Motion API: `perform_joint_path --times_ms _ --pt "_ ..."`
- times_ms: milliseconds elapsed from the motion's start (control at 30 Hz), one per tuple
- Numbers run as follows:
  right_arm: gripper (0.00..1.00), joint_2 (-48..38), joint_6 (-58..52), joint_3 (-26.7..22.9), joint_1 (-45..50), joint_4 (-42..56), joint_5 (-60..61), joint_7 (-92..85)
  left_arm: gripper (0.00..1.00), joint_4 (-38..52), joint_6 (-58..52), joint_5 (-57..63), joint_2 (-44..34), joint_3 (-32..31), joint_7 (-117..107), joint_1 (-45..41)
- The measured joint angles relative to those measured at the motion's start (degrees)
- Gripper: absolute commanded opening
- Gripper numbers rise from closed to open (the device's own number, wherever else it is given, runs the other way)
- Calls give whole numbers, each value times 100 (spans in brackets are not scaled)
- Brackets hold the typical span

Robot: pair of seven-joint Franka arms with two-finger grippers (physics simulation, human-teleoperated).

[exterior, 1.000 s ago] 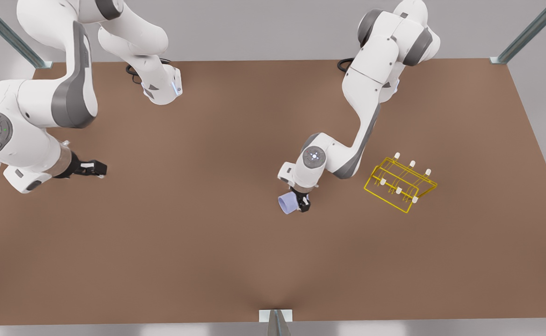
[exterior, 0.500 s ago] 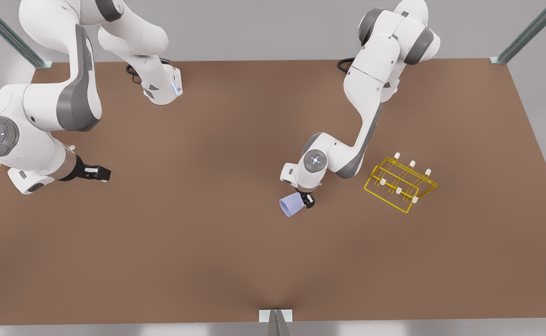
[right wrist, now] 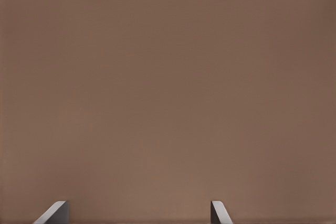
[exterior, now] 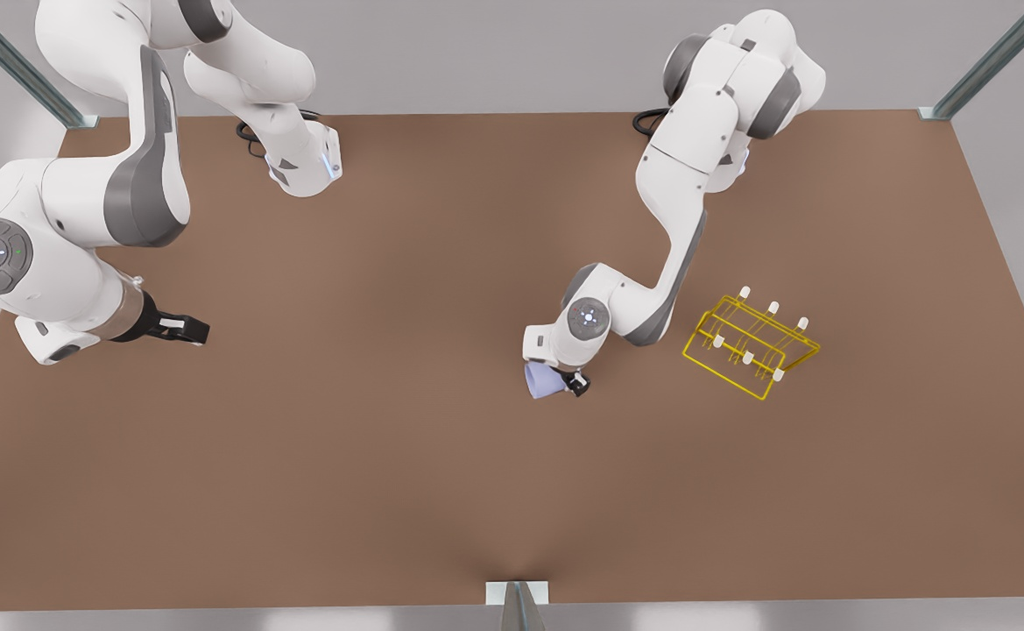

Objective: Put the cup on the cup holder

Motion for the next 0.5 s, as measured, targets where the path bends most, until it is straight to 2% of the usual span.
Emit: perform_joint_path --times_ms 500 --pt "100 9 3 0 3 0 7 132 100 1 846 250 307 -9 -240 -6"
